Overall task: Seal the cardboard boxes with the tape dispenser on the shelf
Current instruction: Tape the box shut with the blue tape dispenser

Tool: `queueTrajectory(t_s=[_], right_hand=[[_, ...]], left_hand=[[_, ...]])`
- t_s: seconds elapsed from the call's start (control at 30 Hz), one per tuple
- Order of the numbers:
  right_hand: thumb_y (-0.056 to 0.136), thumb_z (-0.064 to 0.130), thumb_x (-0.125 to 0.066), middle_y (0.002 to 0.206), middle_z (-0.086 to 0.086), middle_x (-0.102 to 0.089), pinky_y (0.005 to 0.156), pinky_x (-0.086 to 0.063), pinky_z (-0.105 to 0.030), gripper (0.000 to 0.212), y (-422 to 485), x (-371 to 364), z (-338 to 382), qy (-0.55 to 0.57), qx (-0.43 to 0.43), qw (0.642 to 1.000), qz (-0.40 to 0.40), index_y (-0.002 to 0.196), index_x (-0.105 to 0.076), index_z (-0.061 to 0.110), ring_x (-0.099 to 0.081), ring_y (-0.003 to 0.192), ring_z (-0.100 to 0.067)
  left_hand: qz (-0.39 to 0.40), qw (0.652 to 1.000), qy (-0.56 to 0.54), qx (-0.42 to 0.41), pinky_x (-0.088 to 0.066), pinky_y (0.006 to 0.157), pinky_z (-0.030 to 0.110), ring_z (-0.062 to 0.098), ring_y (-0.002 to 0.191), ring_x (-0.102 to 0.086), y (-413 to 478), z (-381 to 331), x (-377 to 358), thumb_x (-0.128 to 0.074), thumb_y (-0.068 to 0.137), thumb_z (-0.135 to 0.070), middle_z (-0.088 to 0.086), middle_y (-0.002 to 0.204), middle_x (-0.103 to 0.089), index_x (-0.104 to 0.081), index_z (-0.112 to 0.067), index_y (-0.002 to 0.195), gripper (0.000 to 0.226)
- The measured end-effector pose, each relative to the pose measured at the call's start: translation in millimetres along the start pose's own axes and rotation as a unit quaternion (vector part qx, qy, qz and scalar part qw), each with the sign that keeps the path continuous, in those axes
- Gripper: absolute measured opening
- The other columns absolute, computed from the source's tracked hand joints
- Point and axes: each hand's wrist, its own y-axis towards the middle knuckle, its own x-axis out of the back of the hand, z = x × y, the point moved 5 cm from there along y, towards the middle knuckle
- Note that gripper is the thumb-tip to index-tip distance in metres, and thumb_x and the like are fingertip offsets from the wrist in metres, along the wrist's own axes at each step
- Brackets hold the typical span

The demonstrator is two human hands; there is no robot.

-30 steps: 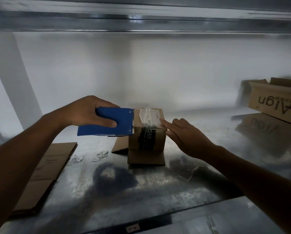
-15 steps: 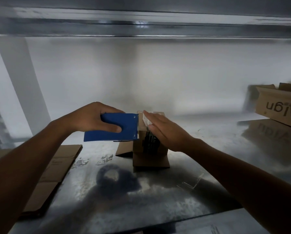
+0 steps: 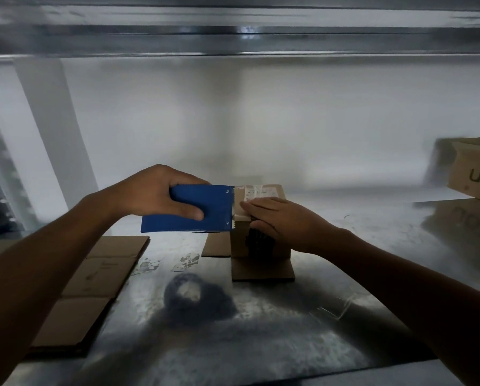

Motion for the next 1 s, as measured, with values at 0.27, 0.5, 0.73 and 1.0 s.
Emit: queueTrajectory(t_s=[0.27,0.5,0.73,1.0], right_hand=[[0.110,0.044,-0.024,0.157,-0.003,-0.042,0.116,-0.031,-0.035,0.051,1.6,7.4,5.8,-0.044,0.039,0.998,0.003,0.155,-0.035,0.025,-0.039,0.140,-0.025],[0.099,0.046,-0.009,0.139,-0.015,-0.054,0.095,-0.046,-0.044,0.067,5.8,20.7,40.3,-0.176,0.090,0.980,-0.001,0.139,-0.053,0.015,-0.048,0.121,-0.035],[0.078,0.030,-0.084,0.128,-0.021,-0.055,0.073,-0.058,-0.048,0.066,7.3,11.0,38.4,-0.249,0.078,0.965,-0.007,0.135,-0.055,0.016,-0.060,0.105,-0.040],[0.072,0.043,-0.088,0.103,-0.004,-0.058,0.054,-0.055,-0.034,0.057,14.1,6.0,34.6,-0.198,0.074,0.973,-0.094,0.111,-0.051,0.024,-0.066,0.083,-0.023]], left_hand=[[-0.008,0.991,0.125,0.050,-0.047,0.074,0.017,-0.016,0.089,-0.064,-22.1,4.8,18.1,-0.061,0.060,-0.093,-0.042,0.098,-0.067,-0.054,-0.073,0.120,0.064],[-0.021,0.957,0.272,0.094,-0.040,0.069,0.016,-0.009,0.082,-0.060,-7.5,-7.5,4.6,-0.046,0.053,-0.099,-0.040,0.092,-0.067,-0.057,-0.071,0.117,0.070],[-0.018,0.880,0.465,0.091,-0.031,0.057,0.025,0.005,0.069,-0.055,14.6,-34.4,-8.8,-0.040,0.061,-0.097,-0.021,0.076,-0.064,-0.068,-0.051,0.110,0.073],[0.004,0.791,0.608,0.071,-0.020,0.047,0.025,0.012,0.048,-0.039,23.4,-55.7,-29.1,-0.056,0.082,-0.066,-0.009,0.061,-0.046,-0.064,-0.031,0.094,0.038]])
